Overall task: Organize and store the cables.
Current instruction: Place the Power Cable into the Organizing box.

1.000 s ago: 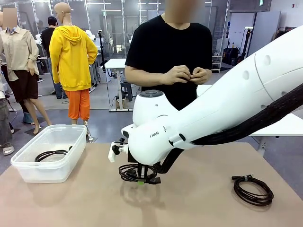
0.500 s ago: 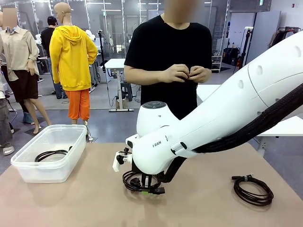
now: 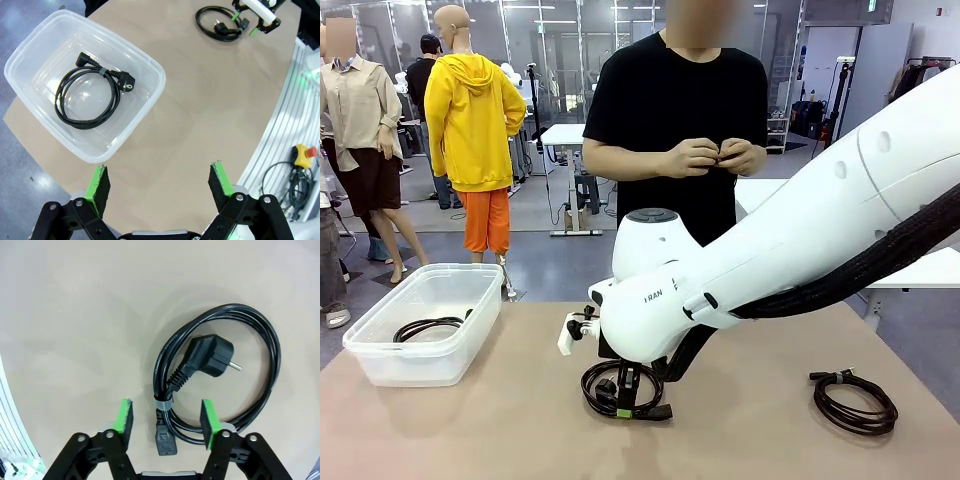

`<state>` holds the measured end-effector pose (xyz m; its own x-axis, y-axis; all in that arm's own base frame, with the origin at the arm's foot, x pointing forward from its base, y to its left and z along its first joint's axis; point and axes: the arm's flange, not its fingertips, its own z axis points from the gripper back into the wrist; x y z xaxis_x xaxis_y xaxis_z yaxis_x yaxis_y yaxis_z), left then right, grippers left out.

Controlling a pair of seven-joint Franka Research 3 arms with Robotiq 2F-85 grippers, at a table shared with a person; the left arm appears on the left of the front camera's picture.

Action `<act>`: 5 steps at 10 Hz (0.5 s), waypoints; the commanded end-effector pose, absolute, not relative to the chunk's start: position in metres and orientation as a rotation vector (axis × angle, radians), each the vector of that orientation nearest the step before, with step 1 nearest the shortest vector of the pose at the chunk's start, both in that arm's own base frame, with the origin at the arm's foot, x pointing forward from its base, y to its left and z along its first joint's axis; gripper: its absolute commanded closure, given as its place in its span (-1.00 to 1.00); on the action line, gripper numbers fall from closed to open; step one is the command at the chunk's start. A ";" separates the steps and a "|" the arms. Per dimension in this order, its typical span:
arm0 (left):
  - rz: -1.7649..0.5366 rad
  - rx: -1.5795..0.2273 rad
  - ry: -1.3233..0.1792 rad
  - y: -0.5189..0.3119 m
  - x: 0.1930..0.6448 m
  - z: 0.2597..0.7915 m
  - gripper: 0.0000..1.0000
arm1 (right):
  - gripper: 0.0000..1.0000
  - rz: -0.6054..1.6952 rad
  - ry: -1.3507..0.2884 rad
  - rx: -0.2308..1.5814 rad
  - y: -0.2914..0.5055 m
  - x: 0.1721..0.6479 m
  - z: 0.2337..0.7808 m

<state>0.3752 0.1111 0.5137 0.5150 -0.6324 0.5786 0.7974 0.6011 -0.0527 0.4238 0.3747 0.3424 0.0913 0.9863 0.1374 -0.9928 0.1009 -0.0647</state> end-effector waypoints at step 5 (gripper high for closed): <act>-1.066 -0.347 -0.542 -0.017 0.410 0.571 -1.00 | -1.00 1.335 -0.277 0.199 0.256 0.417 0.407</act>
